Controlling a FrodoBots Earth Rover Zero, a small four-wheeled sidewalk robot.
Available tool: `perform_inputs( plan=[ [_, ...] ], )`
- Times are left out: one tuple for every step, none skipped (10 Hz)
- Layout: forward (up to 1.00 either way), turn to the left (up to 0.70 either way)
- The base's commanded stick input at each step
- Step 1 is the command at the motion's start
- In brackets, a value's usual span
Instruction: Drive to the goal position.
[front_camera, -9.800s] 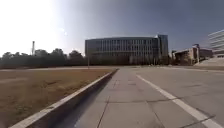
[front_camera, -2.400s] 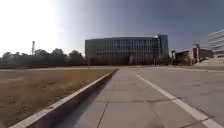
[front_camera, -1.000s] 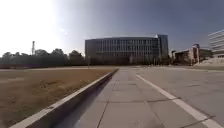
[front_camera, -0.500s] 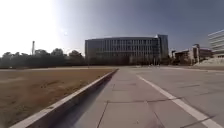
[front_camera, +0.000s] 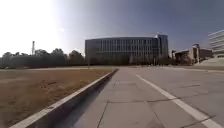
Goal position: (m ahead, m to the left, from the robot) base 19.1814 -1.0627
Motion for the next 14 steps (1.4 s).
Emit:
perform_inputs(
  plan=[
    [0.05, 0.0],
    [0.05, 0.0],
    [0.05, 0.0],
    [0.05, 0.0],
    [0.05, 0.0],
    [0.05, 0.0],
    [0.05, 0.0],
    [0.04, 0.0],
    [0.04, 0.0],
    [0.05, 0.0],
    [0.05, 0.0],
    [0.05, 0.0],
    [0.05, 0.0],
    [0.05, 0.0]
  ],
)
